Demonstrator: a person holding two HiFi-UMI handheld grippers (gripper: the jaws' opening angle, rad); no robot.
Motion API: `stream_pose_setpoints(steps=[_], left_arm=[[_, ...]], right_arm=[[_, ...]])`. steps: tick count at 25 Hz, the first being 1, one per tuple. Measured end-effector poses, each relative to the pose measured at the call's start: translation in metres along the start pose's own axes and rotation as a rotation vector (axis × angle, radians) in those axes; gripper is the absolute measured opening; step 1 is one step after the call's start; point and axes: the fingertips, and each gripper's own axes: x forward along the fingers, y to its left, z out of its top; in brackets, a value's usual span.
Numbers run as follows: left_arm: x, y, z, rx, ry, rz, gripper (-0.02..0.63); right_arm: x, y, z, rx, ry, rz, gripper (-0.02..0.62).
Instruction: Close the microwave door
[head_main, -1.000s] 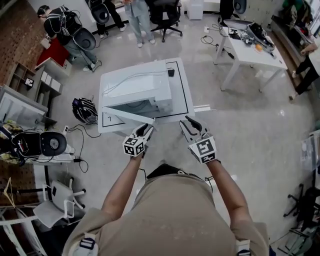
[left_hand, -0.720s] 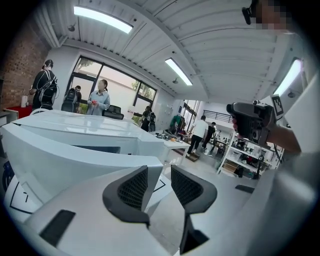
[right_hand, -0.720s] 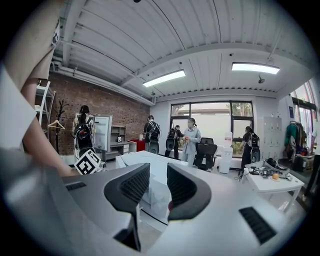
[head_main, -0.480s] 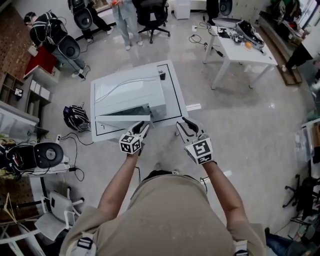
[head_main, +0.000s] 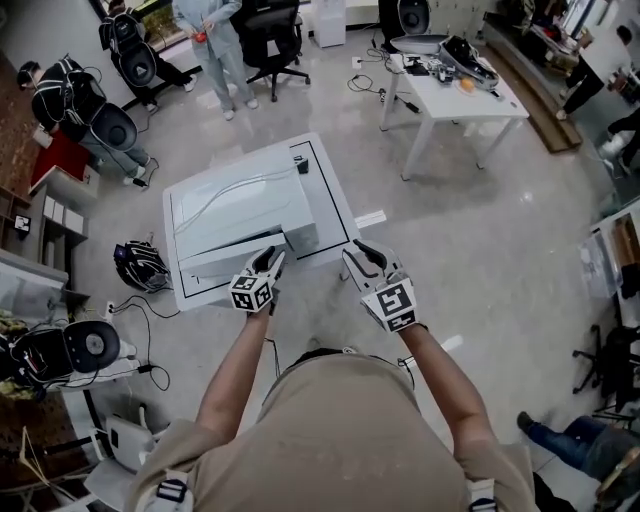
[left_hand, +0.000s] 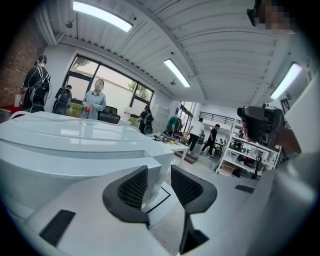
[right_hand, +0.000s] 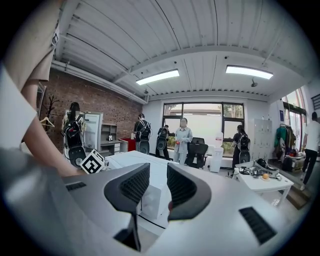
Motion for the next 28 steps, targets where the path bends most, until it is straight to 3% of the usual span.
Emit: stream_pose_setpoints(steps=[15,18,19,21,23,26,28], left_arm=[[0.008,0.004,0.005,0.068,-0.007,0.033,0.135],[0.009,0.015,0.020,0.075,-0.064,0.080,0.135],[0.009,0.026,0.031,0.055,-0.096,0.111,0.288],[0.011,0.041,0.054,-0.003,-0.127,0.130,0.278],[0.012,0.031,0.060,-0.018,-0.106,0.082,0.278],[0.015,-0.003,0.040,0.090,-0.063,-0.022,0.278],[0.018,-0.006,0.030,0.141,-0.051,-0.048,0.279]], right_arm=[[-0.013,-0.012,-0.005,-0.002,0.016,-0.058,0.112],[-0.018,-0.010,-0.007,-0.003,0.019,-0.067,0.112],[-0.018,-0.010,-0.007,-0.004,0.020,-0.069,0.112],[-0.020,-0.010,-0.007,-0.005,0.020,-0.070,0.112],[-0.026,-0.009,-0.005,-0.006,0.020,-0.072,0.112],[-0.037,-0.011,-0.006,0.000,0.020,-0.088,0.112],[-0.038,-0.009,-0.011,0.009,0.024,-0.092,0.112]])
